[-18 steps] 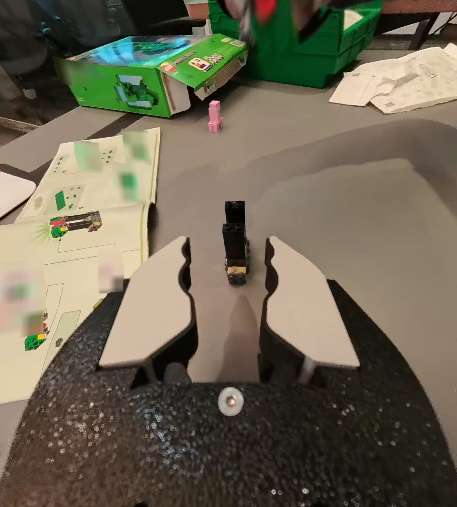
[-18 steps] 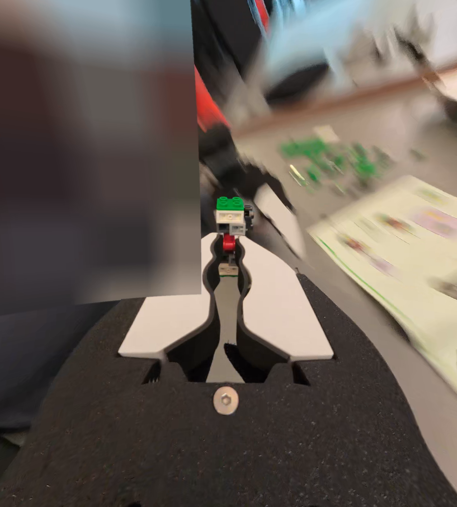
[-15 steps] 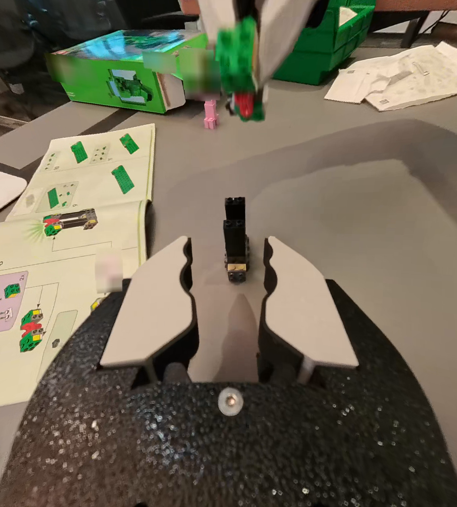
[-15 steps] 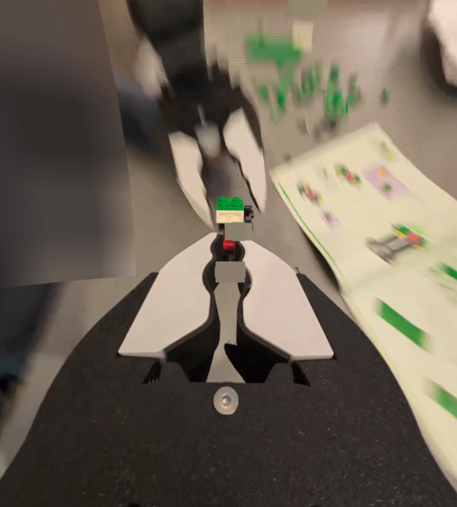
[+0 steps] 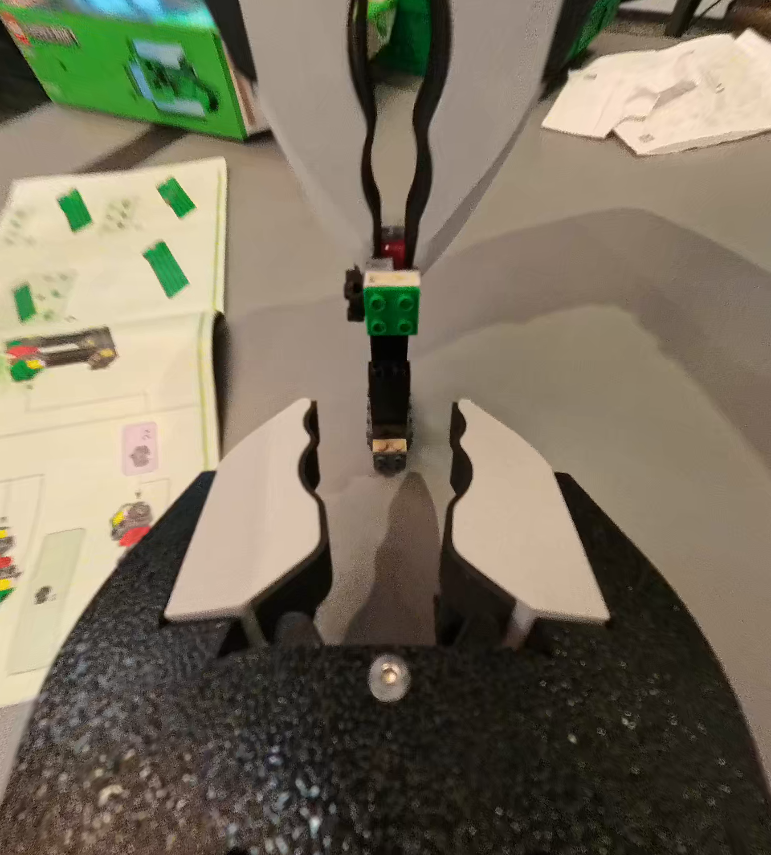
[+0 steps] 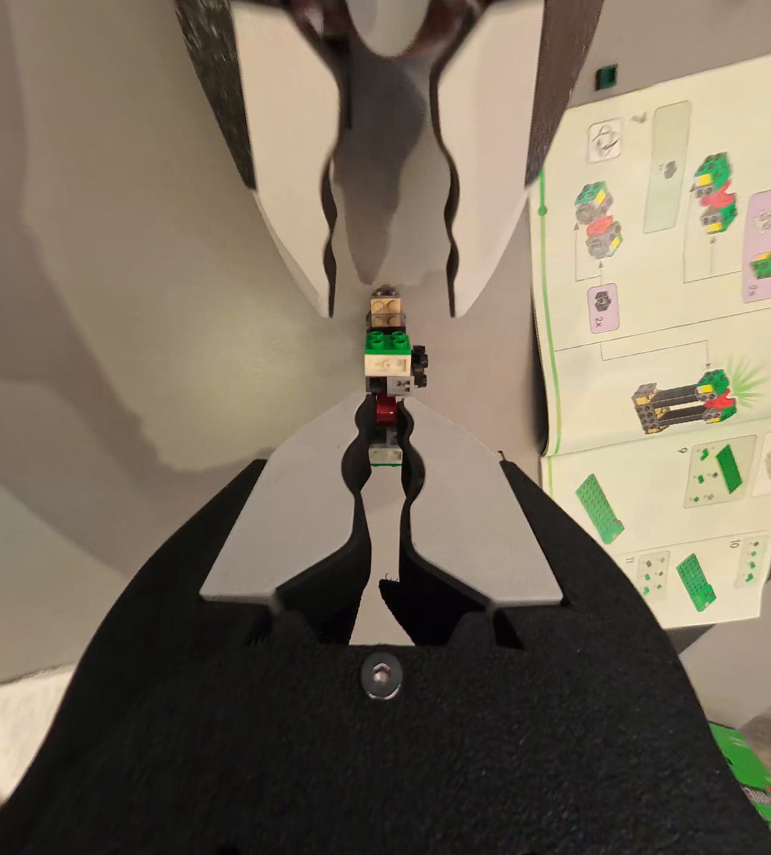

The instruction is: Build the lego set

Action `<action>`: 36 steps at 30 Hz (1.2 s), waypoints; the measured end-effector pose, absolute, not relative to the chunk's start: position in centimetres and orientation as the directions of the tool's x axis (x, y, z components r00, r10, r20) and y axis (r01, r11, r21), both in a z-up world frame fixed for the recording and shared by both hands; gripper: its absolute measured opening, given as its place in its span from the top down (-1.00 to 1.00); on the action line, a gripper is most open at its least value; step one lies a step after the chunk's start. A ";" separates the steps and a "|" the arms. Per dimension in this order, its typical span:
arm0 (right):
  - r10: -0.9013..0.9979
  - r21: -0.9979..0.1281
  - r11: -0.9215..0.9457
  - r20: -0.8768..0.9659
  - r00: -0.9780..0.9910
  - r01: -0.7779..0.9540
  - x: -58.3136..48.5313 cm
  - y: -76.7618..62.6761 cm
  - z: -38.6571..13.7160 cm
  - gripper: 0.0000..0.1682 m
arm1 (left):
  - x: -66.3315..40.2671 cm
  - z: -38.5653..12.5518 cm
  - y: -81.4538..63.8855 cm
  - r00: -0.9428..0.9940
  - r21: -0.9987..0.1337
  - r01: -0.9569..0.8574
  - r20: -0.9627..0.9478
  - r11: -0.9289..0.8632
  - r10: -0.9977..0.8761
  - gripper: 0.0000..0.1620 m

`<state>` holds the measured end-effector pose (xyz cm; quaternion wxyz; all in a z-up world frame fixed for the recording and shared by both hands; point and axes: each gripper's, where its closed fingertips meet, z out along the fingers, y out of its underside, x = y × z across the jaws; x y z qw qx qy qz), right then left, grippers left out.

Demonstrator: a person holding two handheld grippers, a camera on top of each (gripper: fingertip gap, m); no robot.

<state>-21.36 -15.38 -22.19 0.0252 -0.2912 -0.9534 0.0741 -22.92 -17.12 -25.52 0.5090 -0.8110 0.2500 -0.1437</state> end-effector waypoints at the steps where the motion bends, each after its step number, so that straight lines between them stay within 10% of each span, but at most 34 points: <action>1: 0.560 -0.142 0.819 -0.009 -0.829 0.555 -21.3 -15.4 -22.2 0.91 | -22.8 -26.1 -16.9 0.831 -0.887 -0.256 0.001 -0.385 -0.556 0.33; 18: 0.696 -0.211 0.681 -0.112 -0.710 0.701 -20.3 -15.5 -20.8 0.91 | -21.2 -26.5 -16.7 0.760 -0.838 -0.318 0.054 -0.443 -0.648 0.79; 28: 0.868 -0.606 0.390 -0.009 -0.496 0.693 -19.7 -13.3 -18.2 0.91 | -22.3 -18.8 -17.5 0.467 -0.761 -0.519 0.129 -0.389 -0.875 0.79; 36: 0.893 -0.138 0.449 0.039 -0.448 0.883 -12.3 -9.0 -26.8 0.90 | -22.3 -18.2 -16.1 0.488 -0.672 -0.594 0.137 -0.443 -0.862 0.79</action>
